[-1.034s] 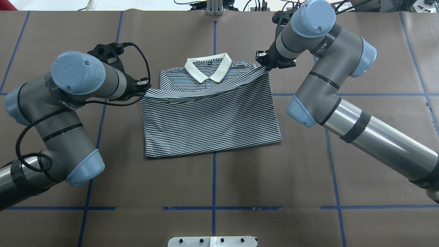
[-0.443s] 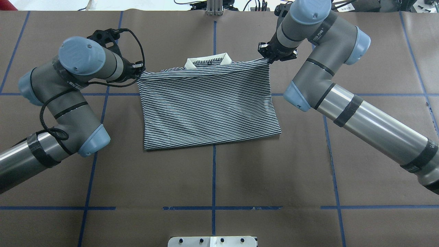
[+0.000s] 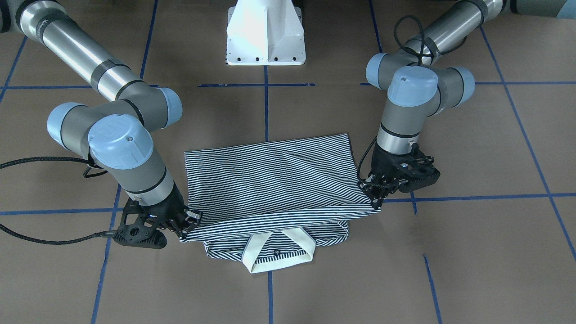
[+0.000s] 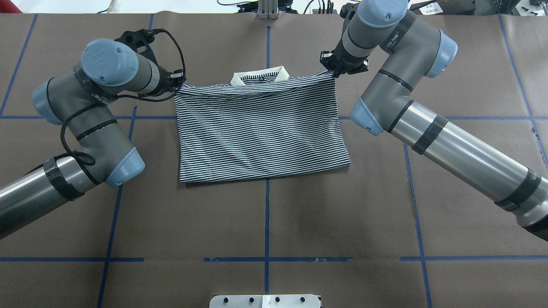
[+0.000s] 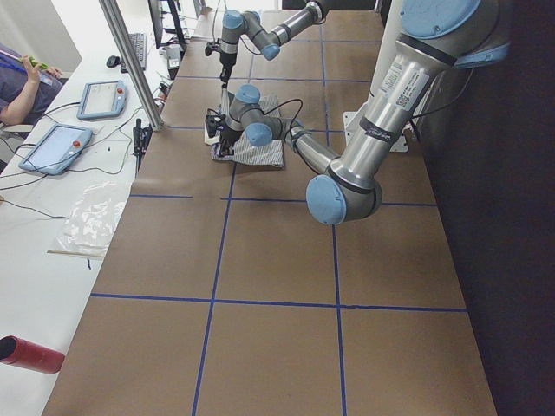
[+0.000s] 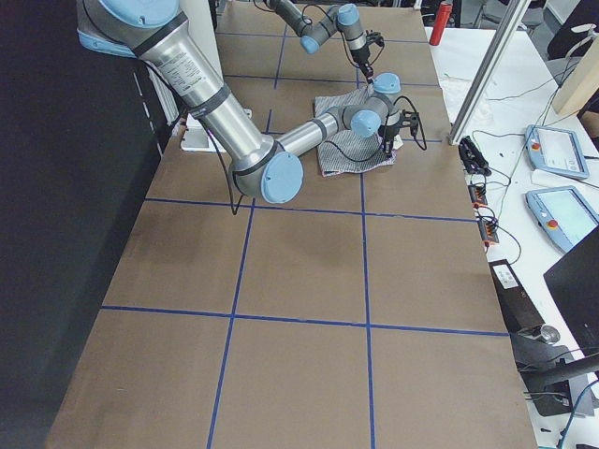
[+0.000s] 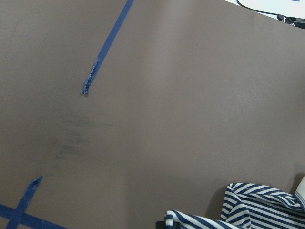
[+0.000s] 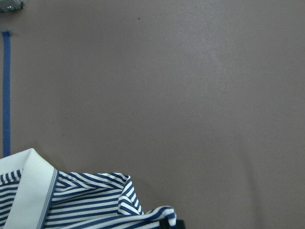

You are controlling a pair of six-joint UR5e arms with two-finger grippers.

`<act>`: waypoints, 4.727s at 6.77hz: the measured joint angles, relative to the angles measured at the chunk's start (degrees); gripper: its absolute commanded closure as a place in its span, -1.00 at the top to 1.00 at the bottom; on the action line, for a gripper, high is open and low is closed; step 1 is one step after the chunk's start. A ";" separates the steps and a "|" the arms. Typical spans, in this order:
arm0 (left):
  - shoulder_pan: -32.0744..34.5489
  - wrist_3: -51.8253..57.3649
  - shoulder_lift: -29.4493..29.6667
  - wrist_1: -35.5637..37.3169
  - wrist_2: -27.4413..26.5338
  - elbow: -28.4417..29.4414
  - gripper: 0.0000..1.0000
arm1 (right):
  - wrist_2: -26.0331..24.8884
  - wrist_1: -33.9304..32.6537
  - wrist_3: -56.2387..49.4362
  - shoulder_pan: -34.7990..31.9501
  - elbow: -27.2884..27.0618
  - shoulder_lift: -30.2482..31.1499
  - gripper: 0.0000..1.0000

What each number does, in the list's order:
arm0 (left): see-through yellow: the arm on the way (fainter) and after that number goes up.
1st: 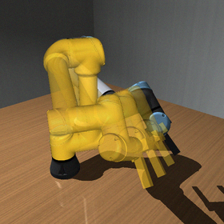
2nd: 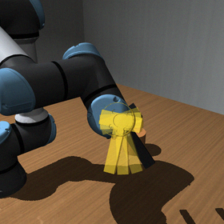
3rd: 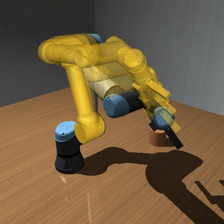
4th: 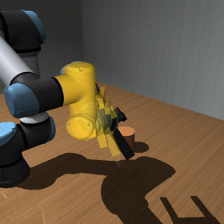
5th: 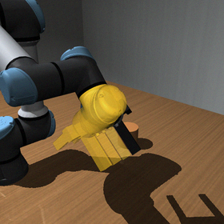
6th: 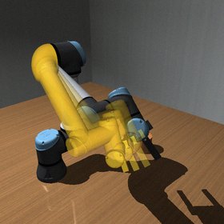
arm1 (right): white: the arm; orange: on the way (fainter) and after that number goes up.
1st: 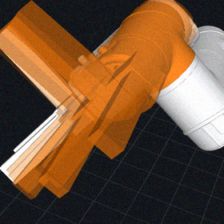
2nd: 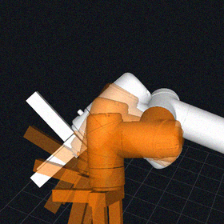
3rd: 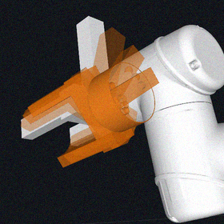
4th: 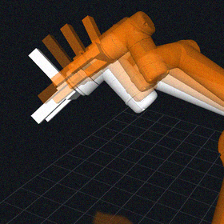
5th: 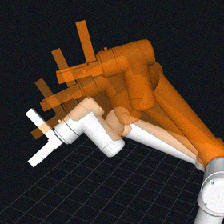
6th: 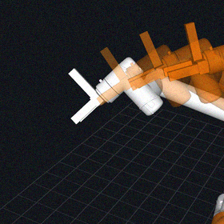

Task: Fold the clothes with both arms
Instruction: 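Release the hem at the collar and draw the right gripper back, then lower the right gripper onto the folded shirt's side edge nearest it, then drag the shirt edge toward the robot with the right gripper while the left reaches in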

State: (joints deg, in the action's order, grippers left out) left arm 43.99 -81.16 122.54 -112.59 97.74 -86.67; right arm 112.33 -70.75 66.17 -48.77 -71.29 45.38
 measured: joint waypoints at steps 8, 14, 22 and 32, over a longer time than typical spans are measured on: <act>-0.05 0.57 0.66 -0.84 2.47 -0.60 1.00 | 1.28 -0.06 1.53 1.52 -4.84 2.85 1.00; -0.21 -0.13 -0.14 0.90 6.86 -6.73 1.00 | 0.42 -0.58 8.51 11.85 -20.95 19.39 0.78; -0.18 -0.05 -0.21 0.88 7.17 -6.93 1.00 | 0.67 -0.61 7.66 13.51 -21.47 20.50 -1.00; -1.45 -0.13 -1.41 0.90 7.05 -10.22 1.00 | -1.34 -0.71 25.06 38.57 -52.10 46.08 0.99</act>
State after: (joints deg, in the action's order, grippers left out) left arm 42.54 -81.29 121.13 -111.69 104.78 -96.89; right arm 110.99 -71.46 91.23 -10.20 -123.39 91.45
